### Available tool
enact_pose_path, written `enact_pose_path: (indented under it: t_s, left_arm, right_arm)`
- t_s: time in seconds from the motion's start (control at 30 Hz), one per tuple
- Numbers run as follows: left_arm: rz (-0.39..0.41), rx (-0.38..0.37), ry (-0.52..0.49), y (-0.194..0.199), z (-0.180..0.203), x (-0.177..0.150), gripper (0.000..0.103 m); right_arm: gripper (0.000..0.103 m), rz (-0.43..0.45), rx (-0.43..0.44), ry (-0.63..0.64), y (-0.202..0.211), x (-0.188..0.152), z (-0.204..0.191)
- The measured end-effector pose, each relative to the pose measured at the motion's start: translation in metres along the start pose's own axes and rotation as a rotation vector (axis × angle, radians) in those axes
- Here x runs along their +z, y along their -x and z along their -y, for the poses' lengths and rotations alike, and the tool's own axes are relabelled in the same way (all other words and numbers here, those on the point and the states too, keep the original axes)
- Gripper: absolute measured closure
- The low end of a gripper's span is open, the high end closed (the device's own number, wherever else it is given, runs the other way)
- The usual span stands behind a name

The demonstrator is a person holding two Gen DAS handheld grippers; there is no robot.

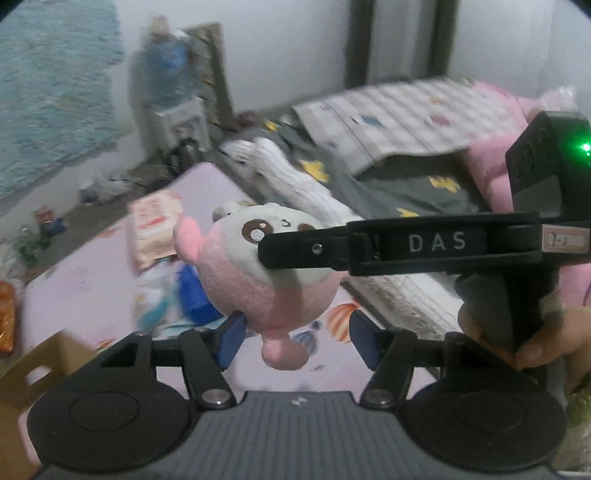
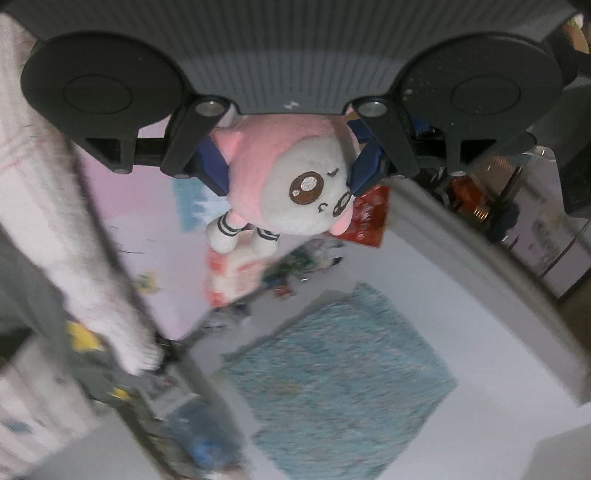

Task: Organize soft objects
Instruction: 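Pass the pink plush doll from the right tool into the left tool, then carry the plush doll with the left tool into the box and release it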

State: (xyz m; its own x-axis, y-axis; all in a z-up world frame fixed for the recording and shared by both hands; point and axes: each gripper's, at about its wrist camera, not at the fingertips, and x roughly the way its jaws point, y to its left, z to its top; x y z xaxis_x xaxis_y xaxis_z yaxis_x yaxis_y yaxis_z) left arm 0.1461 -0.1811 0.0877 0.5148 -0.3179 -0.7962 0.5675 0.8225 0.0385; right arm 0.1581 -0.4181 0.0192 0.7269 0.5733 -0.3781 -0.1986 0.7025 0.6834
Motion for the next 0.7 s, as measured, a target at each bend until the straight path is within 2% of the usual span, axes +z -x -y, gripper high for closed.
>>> enact_pose_path:
  t_s: [0.17, 0.37, 0.53, 0.7]
  left_arm:
    - [0.068, 0.091, 0.130, 0.063, -0.054, -0.038, 0.040]
    - [0.112, 0.198, 0.317, 0.114, -0.129, -0.097, 0.040]
    - [0.087, 0.210, 0.484, 0.114, -0.188, -0.147, 0.040]
    - [0.040, 0.172, 0.606, 0.091, -0.231, -0.196, 0.040]
  right_arm:
    - [0.032, -0.069, 0.123, 0.117, -0.028, -0.011, -0.083]
    - [0.032, -0.205, 0.229, 0.227, -0.092, -0.037, -0.184]
    - [0.032, -0.342, 0.239, 0.292, -0.148, -0.074, -0.239]
    - [0.032, -0.507, 0.180, 0.308, -0.201, -0.116, -0.257]
